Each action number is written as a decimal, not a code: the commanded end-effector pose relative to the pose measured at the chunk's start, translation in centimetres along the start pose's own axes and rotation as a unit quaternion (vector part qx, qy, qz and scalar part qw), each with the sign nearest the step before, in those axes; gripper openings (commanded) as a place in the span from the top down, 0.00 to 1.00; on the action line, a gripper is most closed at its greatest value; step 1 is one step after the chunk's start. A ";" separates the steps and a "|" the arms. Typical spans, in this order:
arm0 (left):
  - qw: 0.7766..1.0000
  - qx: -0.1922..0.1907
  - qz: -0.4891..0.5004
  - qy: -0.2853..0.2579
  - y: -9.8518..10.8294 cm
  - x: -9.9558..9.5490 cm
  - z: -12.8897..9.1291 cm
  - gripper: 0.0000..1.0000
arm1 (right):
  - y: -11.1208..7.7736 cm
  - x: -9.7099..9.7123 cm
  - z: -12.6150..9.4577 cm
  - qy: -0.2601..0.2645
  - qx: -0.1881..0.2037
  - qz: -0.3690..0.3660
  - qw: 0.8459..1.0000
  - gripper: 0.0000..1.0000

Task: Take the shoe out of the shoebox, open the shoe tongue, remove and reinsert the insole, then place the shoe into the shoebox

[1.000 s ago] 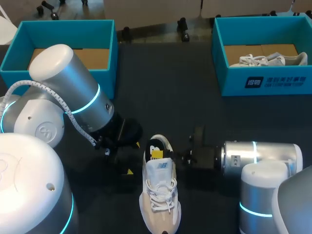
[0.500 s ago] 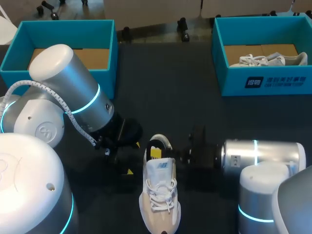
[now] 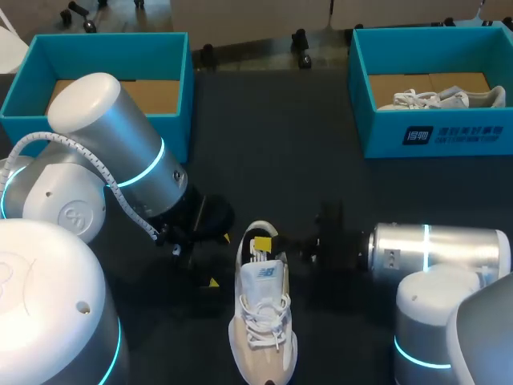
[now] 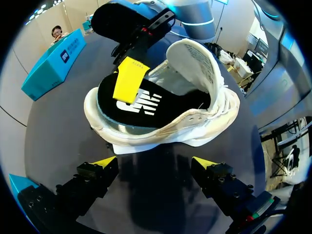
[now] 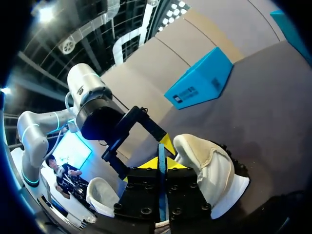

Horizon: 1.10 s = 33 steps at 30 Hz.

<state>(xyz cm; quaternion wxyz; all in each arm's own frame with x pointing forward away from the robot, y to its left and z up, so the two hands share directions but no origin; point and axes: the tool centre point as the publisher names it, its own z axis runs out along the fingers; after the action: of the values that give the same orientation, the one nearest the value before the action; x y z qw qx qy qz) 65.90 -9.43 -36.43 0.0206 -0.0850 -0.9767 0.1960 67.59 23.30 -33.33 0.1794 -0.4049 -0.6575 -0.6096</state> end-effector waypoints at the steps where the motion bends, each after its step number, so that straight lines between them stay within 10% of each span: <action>1: 1.000 0.001 0.000 -0.001 0.1 0.1 0.1 0.00 | 0.2 -0.7 0.3 0.005 0.008 0.008 1.000 1.00; 20: 1.000 0.001 0.000 -0.001 0.1 0.1 0.1 0.00 | -3.1 1.2 0.7 -0.016 0.002 0.039 0.999 1.00; 25: 1.000 0.001 0.000 -0.001 0.1 0.1 0.1 0.00 | -1.8 1.5 0.3 -0.028 0.003 0.010 1.000 0.44; 33: 1.000 0.001 0.000 -0.001 0.1 0.1 0.1 0.00 | 0.2 2.3 -0.3 -0.044 0.015 -0.035 0.998 0.35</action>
<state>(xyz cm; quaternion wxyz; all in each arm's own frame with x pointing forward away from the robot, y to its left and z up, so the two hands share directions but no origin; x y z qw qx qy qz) 65.90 -9.43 -36.42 0.0206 -0.0849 -0.9767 0.1959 66.06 23.72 -32.51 0.1341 -0.4033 -0.6744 -0.6038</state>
